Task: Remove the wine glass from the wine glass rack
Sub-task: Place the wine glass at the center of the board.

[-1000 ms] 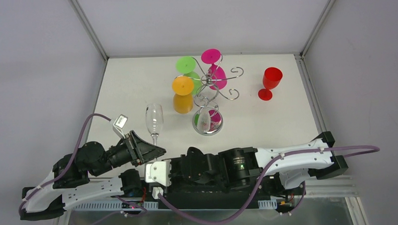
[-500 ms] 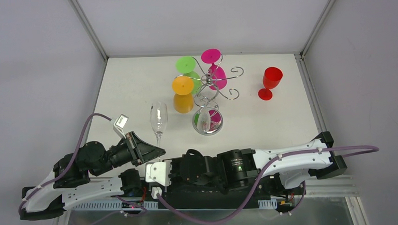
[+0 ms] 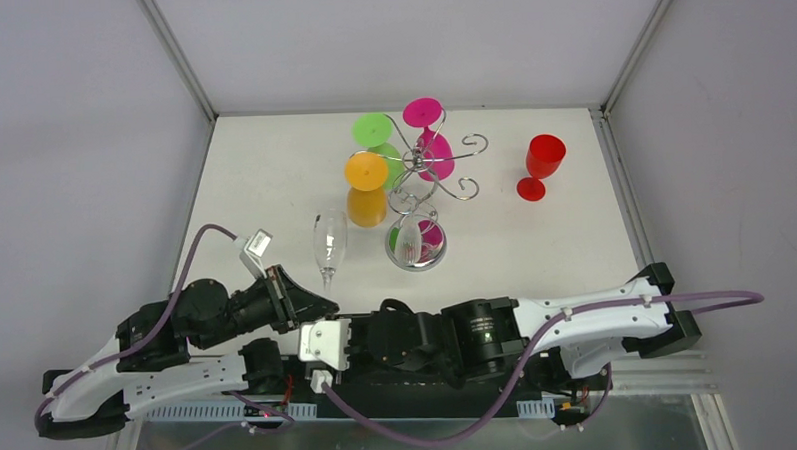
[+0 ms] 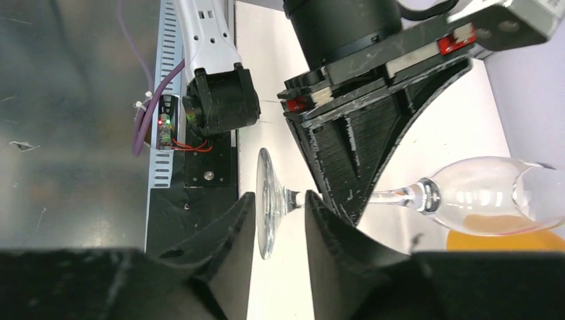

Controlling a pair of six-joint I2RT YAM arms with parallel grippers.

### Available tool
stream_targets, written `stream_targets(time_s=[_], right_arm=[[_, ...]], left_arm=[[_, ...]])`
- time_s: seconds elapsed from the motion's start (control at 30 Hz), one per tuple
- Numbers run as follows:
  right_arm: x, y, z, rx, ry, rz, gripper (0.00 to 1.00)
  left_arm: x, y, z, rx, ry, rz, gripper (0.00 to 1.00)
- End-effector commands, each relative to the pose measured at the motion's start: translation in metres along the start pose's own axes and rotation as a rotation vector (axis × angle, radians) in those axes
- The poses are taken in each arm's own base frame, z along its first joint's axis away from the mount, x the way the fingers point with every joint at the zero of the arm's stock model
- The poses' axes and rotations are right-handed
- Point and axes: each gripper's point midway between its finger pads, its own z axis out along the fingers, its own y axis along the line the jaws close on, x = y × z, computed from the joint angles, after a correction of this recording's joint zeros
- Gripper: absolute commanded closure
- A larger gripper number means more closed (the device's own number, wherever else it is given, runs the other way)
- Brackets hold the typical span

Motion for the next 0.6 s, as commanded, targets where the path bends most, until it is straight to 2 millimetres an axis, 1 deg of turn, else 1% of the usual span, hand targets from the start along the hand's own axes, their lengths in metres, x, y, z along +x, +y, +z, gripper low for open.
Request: stream_targets(time_s=[0.0, 0.07, 0.17, 0.3, 0.4, 0.5, 0.57], right_arm=[[-0.033, -0.016, -0.029, 0.035, -0.119, 0.114, 0.61], [-0.030, -0.020, -0.036, 0.053, -0.108, 0.139, 0.56], [-0.026, -0.027, -0.048, 0.079, -0.100, 0.186, 0.51], [-0.027, -0.041, -0.070, 0.125, -0.111, 0.281, 0.48], [-0.025, -0.055, -0.087, 0.178, -0.102, 0.366, 0.45], [-0.023, -0.065, -0.098, 0.193, -0.103, 0.452, 0.43], [-0.022, -0.077, -0.107, 0.200, -0.097, 0.528, 0.43]], left_arm=[[0.003, -0.015, -0.001, 0.057, 0.031, 0.066, 1.00], [0.007, -0.013, 0.000, 0.056, 0.048, 0.079, 1.00], [0.013, -0.011, 0.002, 0.051, 0.081, 0.105, 1.00], [0.024, -0.009, 0.005, 0.050, 0.137, 0.147, 1.00], [0.033, -0.011, 0.005, 0.064, 0.192, 0.189, 1.00], [0.044, -0.013, 0.003, 0.088, 0.258, 0.239, 1.00], [0.052, -0.013, 0.001, 0.101, 0.310, 0.275, 1.00]])
